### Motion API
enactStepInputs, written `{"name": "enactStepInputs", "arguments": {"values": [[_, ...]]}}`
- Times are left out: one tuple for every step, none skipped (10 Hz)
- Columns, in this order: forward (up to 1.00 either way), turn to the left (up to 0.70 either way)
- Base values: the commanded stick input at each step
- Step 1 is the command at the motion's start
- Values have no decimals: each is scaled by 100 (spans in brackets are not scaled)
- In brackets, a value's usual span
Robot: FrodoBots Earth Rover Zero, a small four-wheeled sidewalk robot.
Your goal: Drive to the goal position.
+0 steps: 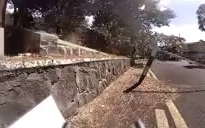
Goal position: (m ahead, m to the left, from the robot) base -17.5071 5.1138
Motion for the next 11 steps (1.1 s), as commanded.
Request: {"name": "enactStepInputs", "arguments": {"values": [[0,0],[0,0],[0,0],[0,0],[0,-38],[0,-62],[0,-70],[0,-70],[0,-70],[0,-70],[0,-70]]}}
